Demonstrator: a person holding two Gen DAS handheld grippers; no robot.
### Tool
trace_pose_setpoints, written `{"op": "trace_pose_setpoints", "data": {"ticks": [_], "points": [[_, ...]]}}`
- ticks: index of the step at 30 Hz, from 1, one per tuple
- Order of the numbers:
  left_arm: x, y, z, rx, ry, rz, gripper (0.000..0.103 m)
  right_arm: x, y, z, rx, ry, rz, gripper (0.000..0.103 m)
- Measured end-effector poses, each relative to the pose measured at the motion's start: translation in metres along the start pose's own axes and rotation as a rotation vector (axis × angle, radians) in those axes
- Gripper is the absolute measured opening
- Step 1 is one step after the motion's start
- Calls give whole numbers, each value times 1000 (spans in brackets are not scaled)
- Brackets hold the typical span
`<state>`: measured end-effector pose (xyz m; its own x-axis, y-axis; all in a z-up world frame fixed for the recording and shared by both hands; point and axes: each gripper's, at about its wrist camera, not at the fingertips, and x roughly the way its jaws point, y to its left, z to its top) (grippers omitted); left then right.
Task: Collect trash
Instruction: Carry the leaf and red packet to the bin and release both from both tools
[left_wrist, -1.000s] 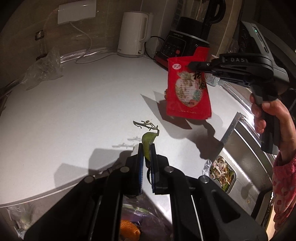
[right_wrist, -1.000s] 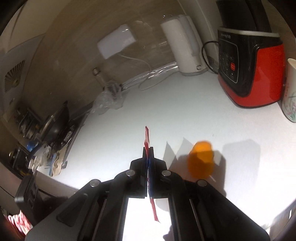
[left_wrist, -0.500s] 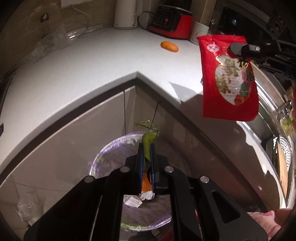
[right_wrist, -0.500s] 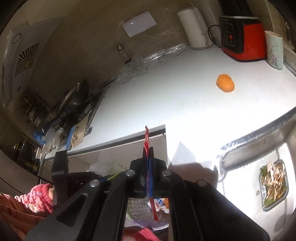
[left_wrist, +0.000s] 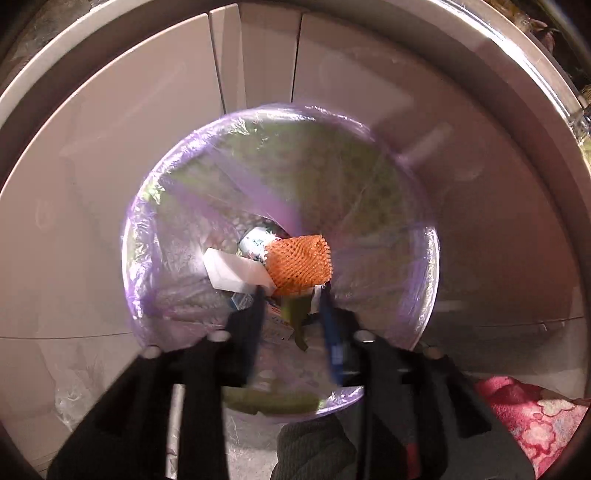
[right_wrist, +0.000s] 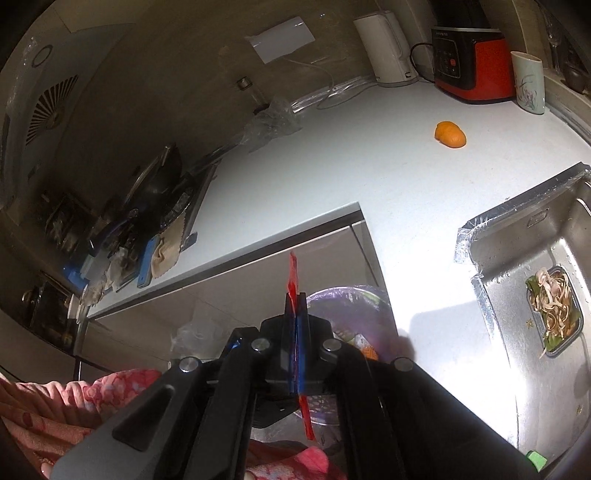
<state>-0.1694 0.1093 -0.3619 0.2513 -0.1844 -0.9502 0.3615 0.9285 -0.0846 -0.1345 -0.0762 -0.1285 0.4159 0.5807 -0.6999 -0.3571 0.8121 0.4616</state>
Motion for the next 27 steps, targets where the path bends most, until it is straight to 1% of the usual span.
{"op": "trace_pose_setpoints", "data": {"ticks": [1, 2, 3, 5, 8, 11, 14, 16, 21, 24, 25, 26, 27], "points": [[-7, 1, -1, -8, -29, 8, 54, 1, 2, -2, 1, 2, -3, 2], [-14, 1, -2, -14, -56, 14, 64, 0, 4, -4, 0, 3, -5, 2], [-20, 2, -3, -18, -78, 13, 69, 1, 5, -5, 0, 5, -6, 2], [-34, 4, -5, -22, -112, 18, 74, 4, 8, -6, -1, 11, -11, 2], [-55, 8, -4, -28, -156, 23, 76, 11, 13, -7, -19, 26, -25, 2], [-84, 12, -6, -52, -222, 25, 79, 27, 16, -8, -41, 56, -40, 2], [-116, 23, -12, -99, -298, 32, 86, 55, 17, -13, -68, 106, -71, 2], [-134, 32, -18, -131, -335, 39, 87, 80, 16, -19, -88, 154, -90, 2], [-162, 53, -26, -215, -369, 68, 89, 148, 17, -44, -147, 278, -135, 2], [-172, 67, -25, -259, -383, 90, 89, 178, 23, -59, -202, 335, -180, 6], [-175, 71, -23, -269, -387, 96, 89, 186, 25, -63, -219, 352, -189, 19], [-178, 74, -23, -276, -391, 101, 90, 190, 28, -65, -231, 359, -202, 46], [-180, 77, -21, -283, -395, 112, 90, 191, 30, -66, -245, 359, -216, 60]]}}
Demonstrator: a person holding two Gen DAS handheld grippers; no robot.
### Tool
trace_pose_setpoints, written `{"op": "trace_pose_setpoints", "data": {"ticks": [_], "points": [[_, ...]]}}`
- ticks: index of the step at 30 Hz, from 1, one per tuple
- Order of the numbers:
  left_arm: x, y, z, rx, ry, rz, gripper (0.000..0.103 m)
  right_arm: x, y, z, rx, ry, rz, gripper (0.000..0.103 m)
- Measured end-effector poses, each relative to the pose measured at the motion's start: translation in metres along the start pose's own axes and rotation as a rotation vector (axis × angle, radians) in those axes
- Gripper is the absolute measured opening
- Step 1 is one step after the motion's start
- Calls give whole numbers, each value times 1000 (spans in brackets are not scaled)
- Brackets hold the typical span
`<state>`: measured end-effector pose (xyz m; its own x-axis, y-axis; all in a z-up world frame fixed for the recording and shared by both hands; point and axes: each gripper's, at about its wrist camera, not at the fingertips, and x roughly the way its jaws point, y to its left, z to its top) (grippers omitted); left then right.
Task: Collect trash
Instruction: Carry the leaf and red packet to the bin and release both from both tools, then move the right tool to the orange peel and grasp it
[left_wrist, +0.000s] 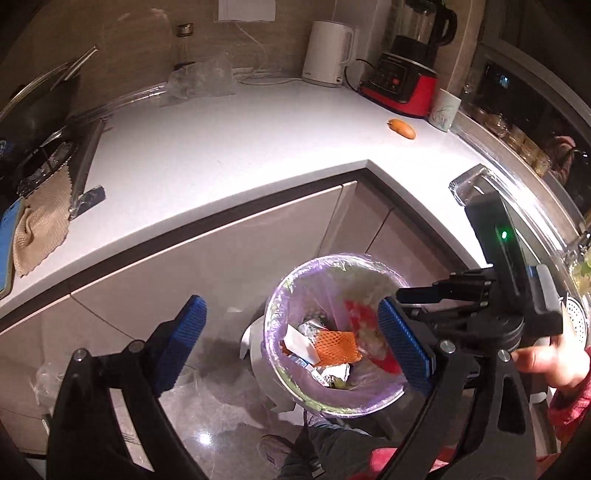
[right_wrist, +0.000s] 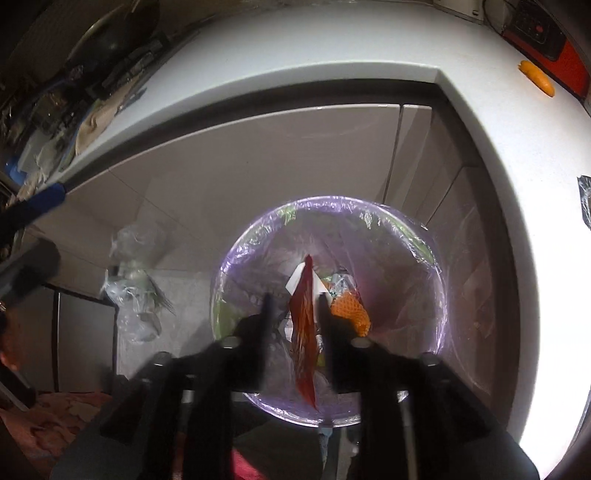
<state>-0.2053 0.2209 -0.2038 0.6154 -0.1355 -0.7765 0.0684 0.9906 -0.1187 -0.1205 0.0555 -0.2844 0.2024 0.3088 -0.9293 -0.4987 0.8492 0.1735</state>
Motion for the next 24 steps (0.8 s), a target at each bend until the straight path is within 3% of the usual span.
{"op": "trace_pose_setpoints", "data": {"ticks": [1, 6, 9, 10, 14, 19, 24], "points": [[1, 2, 4, -4, -5, 10, 90, -2, 4, 1, -20, -7, -13, 72], [4, 4, 23, -29, -17, 25, 90, -34, 5, 12, -78, -60, -18, 81], [6, 1, 37, -28, -32, 34, 90, -76, -13, 26, -60, -175, -22, 83], [7, -2, 43, -27, -39, 34, 90, -92, -24, 32, -48, -227, -34, 89], [12, -14, 63, -37, -62, 24, 91, -137, -79, 59, -22, -391, -146, 101], [27, -34, 92, -38, -78, 47, 93, -120, -174, 112, 7, -376, -289, 101], [46, -53, 120, -34, -78, 97, 94, -77, -254, 173, 53, -336, -317, 101]]}}
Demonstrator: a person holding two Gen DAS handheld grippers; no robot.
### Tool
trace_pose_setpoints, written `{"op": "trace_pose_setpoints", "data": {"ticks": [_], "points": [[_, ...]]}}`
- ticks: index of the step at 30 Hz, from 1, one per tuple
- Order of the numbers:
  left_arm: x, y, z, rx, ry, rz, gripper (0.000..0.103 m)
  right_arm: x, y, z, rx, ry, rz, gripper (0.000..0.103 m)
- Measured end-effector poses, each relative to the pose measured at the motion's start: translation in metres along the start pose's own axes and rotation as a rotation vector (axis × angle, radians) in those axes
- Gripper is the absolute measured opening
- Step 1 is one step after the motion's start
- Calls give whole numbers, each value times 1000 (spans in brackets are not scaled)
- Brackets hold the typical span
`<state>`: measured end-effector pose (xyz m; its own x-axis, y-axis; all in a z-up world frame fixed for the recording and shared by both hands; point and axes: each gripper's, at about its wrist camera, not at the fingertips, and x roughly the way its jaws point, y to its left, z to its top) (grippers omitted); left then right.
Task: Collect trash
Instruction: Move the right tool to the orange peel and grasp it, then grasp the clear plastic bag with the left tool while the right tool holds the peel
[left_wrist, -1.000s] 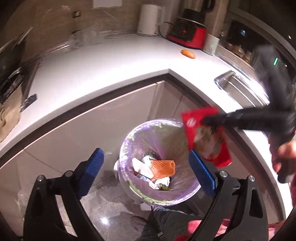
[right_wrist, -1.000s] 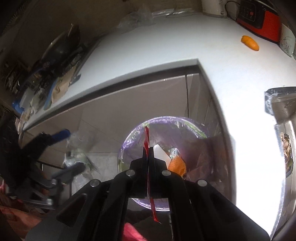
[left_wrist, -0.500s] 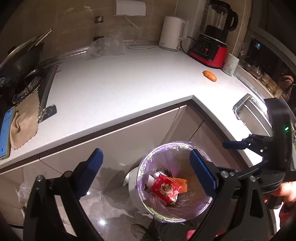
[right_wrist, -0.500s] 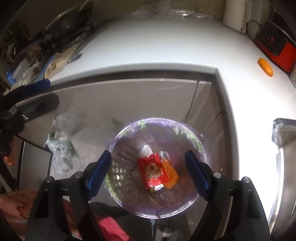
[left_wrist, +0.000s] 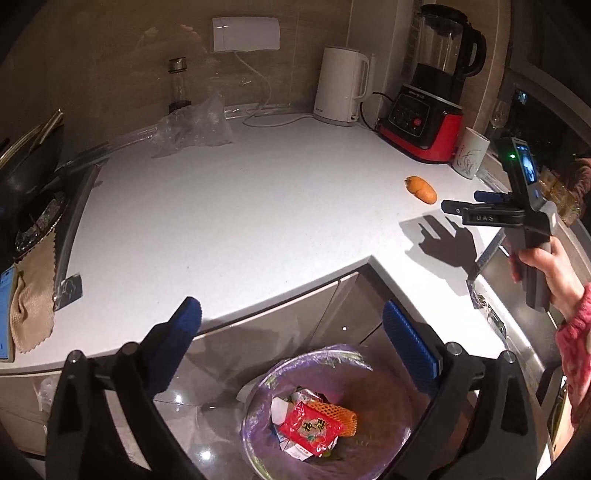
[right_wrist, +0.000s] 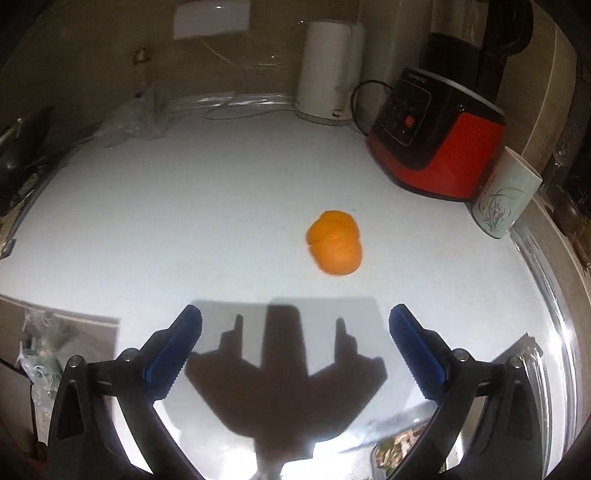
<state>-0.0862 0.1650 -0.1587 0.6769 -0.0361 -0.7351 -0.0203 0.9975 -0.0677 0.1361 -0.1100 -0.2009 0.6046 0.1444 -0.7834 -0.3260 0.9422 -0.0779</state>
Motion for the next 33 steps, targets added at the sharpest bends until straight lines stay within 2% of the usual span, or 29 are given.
{"op": "trace_pose_setpoints", "data": {"ticks": [6, 9, 12, 13, 15, 17, 20, 22, 29, 31, 33], "points": [[28, -14, 35, -30, 4, 60, 95, 63, -30, 34, 17, 43, 65, 99], [44, -16, 55, -63, -5, 85, 95, 75, -31, 39, -3, 60, 93, 90], [64, -14, 79, -93, -9, 123, 95, 88, -32, 39, -23, 95, 127, 75], [70, -12, 87, -108, -13, 132, 95, 91, -31, 37, -28, 101, 130, 66], [83, -7, 103, -141, -20, 145, 95, 87, -30, 36, -42, 84, 134, 59], [96, 0, 119, -174, -25, 167, 95, 86, -32, 38, -45, 81, 141, 38], [122, 17, 146, -213, -35, 217, 95, 85, -41, 38, -3, 82, 186, 22], [144, 31, 167, -219, -38, 274, 95, 79, -46, 37, 22, 69, 205, 21], [220, 114, 253, -299, -67, 554, 95, 40, -53, 42, 48, -4, 254, 21], [243, 140, 273, -325, -63, 598, 95, 29, -53, 40, 53, -18, 265, 21], [269, 160, 284, -344, -26, 596, 95, 20, -53, 36, 50, -24, 269, 21]]}}
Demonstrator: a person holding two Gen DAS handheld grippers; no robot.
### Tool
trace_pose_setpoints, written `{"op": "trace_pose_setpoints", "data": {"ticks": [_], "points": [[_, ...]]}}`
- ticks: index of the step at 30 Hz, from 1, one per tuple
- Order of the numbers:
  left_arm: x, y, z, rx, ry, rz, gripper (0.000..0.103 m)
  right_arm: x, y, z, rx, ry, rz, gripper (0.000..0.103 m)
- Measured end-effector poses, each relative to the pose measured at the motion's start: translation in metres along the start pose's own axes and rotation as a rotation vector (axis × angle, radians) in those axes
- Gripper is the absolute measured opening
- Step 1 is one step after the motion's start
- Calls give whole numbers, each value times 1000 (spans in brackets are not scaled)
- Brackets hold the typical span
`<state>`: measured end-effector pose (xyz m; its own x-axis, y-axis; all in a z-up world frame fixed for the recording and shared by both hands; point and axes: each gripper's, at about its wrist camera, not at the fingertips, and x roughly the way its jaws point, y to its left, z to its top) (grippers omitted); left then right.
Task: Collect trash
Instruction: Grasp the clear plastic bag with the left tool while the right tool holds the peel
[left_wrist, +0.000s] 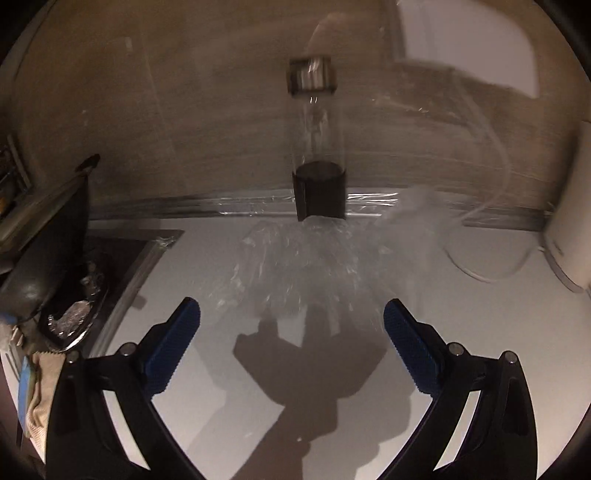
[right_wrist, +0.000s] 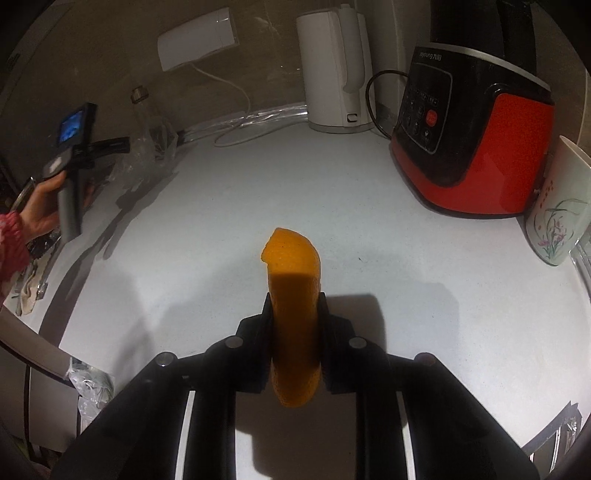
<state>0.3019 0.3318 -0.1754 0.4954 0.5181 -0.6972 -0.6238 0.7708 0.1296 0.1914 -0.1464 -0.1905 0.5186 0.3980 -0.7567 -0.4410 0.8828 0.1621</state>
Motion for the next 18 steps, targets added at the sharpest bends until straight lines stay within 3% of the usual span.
{"op": "trace_pose_setpoints", "data": {"ticks": [3, 7, 8, 9, 10, 11, 14, 18], "points": [[48, -10, 9, 39, 90, -17, 95, -12, 5, -9, -7, 4, 1, 22], [77, -16, 8, 38, 152, -147, 94, -23, 6, -19, -6, 23, -4, 22], [80, -18, 7, 45, 157, -167, 86, -24, 7, -20, -4, 27, -4, 22], [84, -21, 6, 55, 169, -204, 61, -26, 7, -22, -2, 31, -4, 22], [88, -22, 5, 66, 195, -249, 44, -27, 8, -23, -1, 31, -3, 22], [93, -24, 3, 61, 229, -288, 14, -29, 10, -25, -1, 31, -4, 22], [91, -15, 0, -6, 216, -341, 6, -28, 11, -24, -3, 33, -7, 23], [67, -1, -6, 3, 190, -404, 4, -30, 14, -22, -1, 26, 0, 23]]}}
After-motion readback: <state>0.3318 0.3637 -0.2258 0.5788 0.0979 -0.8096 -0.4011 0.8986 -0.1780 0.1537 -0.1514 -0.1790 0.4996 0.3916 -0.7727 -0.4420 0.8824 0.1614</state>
